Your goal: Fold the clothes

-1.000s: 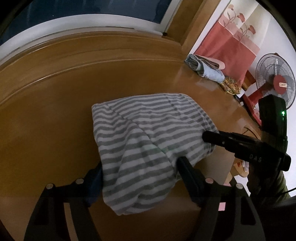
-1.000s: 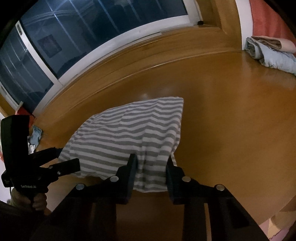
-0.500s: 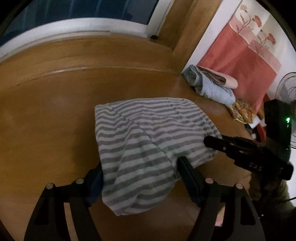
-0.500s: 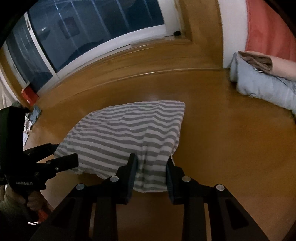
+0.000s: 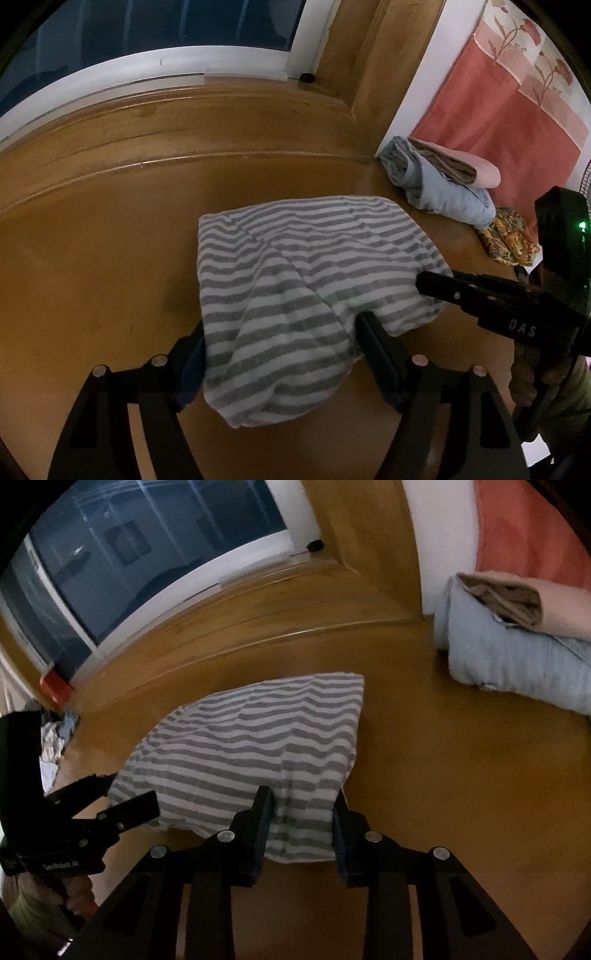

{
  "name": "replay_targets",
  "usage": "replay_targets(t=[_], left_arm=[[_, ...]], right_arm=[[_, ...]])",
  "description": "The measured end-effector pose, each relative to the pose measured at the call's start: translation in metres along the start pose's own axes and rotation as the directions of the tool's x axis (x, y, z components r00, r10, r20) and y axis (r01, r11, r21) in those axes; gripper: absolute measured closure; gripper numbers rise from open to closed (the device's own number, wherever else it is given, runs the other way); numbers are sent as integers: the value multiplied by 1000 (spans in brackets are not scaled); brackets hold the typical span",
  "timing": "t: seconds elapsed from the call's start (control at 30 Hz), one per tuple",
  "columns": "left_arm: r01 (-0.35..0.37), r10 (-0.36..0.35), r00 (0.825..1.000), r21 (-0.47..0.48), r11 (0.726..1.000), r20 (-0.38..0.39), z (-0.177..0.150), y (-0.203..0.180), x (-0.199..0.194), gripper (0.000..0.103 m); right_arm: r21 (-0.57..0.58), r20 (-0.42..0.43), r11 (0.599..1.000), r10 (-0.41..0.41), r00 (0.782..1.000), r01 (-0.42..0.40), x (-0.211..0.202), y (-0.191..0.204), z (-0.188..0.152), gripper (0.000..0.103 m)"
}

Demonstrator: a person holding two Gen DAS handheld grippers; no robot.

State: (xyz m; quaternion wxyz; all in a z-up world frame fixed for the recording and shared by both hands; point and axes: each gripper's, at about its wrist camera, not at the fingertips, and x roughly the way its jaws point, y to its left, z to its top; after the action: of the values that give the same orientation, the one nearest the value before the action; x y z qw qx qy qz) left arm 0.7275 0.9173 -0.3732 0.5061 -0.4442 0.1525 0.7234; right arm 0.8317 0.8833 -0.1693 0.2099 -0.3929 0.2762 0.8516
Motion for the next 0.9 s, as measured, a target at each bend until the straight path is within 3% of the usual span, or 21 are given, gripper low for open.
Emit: replay_targets(t=[0.17,0.3,0.43,0.57,0.73,0.9], left_arm=[[5,-4,997,-18,1000,73,3,3,-36,31],[9,-11,996,15,1000,92,15,-5,-39,31],[-12,12,1000,53,999,5,5,-11,-13,31],[-36,40,997,59,998,-62,-12,-10,8,31],[-36,39,997,44,998,-61,-8,-7,-1,31],[-7,7,1000,42,999,8,0,-17,-37,31]], right_arm=[[9,98,999,-45,994,44,-34,6,-5,72],[-49,155,999,20,988,-12,-52,27,-7,72],[-122,85,993,13,996,-3,-31,45,-15,72],[-107,5,994,-13,1000,14,-9,39,-32,72],[-95,-6,995,-3,1000,2,-12,39,-34,72],[-79,50,997,11,999,-7,-29,44,-27,72]])
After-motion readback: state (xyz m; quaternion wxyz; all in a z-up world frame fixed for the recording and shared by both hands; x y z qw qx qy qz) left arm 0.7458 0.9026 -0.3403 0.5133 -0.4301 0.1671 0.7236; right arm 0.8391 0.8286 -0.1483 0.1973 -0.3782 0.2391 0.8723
